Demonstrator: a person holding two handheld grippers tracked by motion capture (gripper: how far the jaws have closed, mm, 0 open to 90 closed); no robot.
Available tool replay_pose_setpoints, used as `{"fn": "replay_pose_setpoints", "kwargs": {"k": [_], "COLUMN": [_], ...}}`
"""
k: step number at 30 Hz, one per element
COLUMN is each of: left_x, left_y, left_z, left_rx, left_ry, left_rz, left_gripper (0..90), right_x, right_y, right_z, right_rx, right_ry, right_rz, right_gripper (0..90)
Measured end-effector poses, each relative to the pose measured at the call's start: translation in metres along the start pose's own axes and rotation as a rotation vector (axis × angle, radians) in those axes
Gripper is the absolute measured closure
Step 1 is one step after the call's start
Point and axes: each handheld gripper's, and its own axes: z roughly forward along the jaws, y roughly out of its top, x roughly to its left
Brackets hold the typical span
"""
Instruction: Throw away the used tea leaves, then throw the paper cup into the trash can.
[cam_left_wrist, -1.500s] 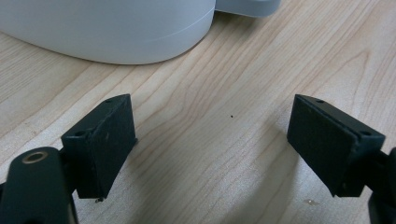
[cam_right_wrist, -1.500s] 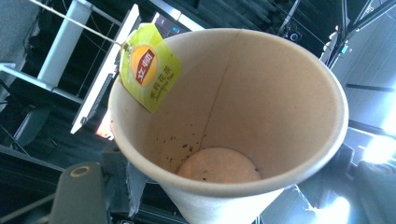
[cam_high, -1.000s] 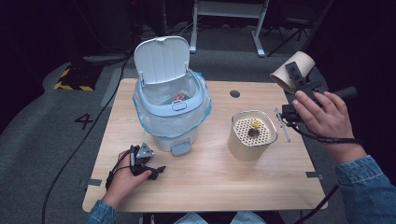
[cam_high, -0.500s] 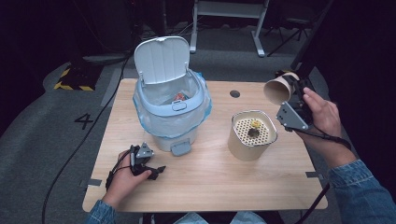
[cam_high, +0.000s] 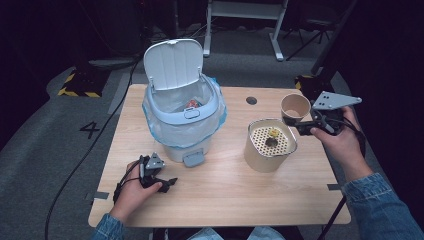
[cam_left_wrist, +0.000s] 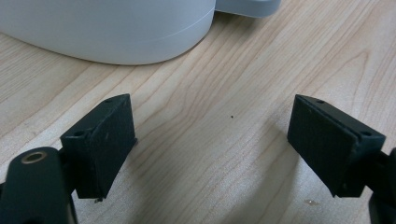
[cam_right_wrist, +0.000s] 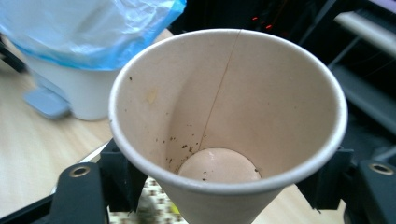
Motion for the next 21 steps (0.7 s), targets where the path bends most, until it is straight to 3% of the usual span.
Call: {"fn": "replay_pose_setpoints", "kwargs": {"k": [5, 6, 13, 21], "left_x": [0.000, 0.000, 0.000, 0.000], "left_y": [0.000, 0.000, 0.000, 0.000], "left_z": [0.000, 0.000, 0.000, 0.000], "left_rx": [0.000, 0.000, -0.001, -0.001], "left_ry": [0.001, 0.001, 0.003, 0.001], "left_rz": [0.000, 0.001, 0.002, -0.001], "left_gripper": [15.4, 15.4, 15.5, 15.5], "right_x": [-0.005, -0.007, -0.007, -0.007], "right_y": [-0.001, 0.000, 0.012, 0.042], "right_z": [0.002, 0.003, 0.010, 0.028], "right_rx": [-0.014, -0.022, -0.042, -0.096], "right_ry": [0.060, 0.093, 0.154, 0.236], "right_rz": [0.066, 0.079, 0.078, 0.090], "right_gripper": [29.6, 29.6, 29.4, 29.0]}}
